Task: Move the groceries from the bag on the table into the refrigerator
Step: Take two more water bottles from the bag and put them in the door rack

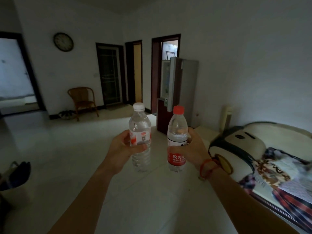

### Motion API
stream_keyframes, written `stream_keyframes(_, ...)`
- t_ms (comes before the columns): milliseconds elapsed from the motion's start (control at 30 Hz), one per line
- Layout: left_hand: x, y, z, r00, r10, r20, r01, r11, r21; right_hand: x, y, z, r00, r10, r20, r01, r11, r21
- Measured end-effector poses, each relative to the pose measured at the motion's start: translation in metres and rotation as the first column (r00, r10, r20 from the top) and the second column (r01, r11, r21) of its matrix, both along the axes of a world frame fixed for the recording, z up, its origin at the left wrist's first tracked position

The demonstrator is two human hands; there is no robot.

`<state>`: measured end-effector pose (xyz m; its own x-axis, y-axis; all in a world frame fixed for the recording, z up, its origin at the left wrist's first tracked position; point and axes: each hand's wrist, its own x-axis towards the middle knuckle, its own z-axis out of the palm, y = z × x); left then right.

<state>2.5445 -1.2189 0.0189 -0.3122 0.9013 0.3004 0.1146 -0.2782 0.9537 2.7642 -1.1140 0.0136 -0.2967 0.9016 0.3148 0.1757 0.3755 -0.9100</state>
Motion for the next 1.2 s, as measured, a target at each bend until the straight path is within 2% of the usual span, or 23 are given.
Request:
stream_keyframes(367,-0.047,0.094,-0.016,1.0,-0.016,0.005,0.017,1.0,-0.025,-0.052,0.09,-0.011,1.0,0.005,0.02,-0.004,1.0,-0.011)
stream_keyframes(733,-0.12,0.285,-0.016,0.998,0.052,-0.024,-0.052,0.998,-0.018,-0.128,0.296,-0.01,0.999,0.045,-0.003,-0.045,0.999,-0.003)
stream_keyframes(1200,-0.263,0.505,-0.029,0.991,0.121,-0.056,-0.125,0.99,-0.06,-0.272,0.523,-0.027,0.988,0.141,0.056,-0.139,0.99,-0.033)
